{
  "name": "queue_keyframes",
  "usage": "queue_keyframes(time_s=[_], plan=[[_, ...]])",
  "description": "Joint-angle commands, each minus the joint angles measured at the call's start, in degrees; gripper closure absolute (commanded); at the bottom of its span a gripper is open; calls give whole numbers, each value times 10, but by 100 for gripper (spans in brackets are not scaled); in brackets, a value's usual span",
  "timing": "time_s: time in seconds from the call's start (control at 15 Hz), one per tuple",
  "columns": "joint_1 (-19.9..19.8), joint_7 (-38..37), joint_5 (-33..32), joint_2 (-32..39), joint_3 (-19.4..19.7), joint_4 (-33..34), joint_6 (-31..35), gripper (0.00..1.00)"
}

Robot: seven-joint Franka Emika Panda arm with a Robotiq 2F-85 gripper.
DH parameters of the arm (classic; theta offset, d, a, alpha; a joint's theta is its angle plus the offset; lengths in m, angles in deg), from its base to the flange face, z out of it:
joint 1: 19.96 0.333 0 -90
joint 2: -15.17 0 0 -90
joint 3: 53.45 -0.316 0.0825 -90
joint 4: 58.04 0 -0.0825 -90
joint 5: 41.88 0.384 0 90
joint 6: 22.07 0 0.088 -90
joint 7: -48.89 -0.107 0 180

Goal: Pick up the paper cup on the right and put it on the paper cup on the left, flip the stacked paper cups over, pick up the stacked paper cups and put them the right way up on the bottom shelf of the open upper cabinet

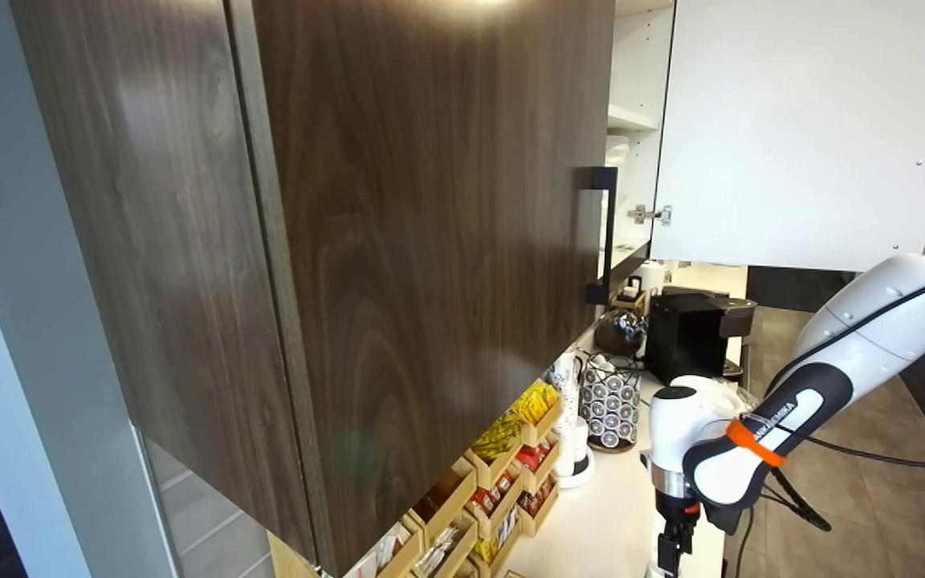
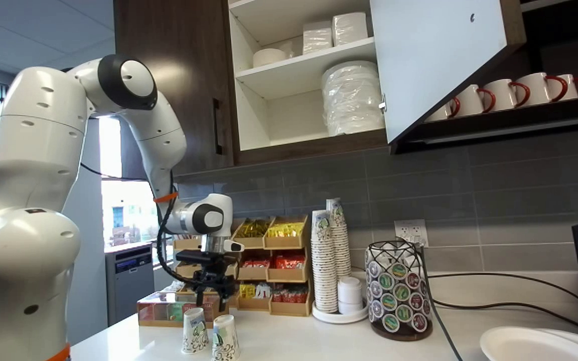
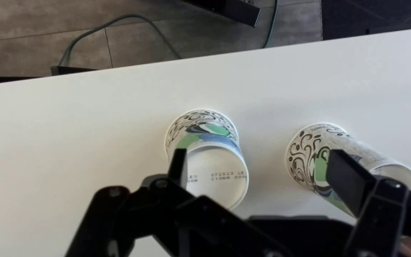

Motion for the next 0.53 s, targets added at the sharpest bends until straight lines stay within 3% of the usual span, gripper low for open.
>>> queue_keyframes(time_s=[0.0,0.47], plan=[[1,-14,-10,24,8,-9,62,0],[8,-52,-37,61,35,-6,127,0]])
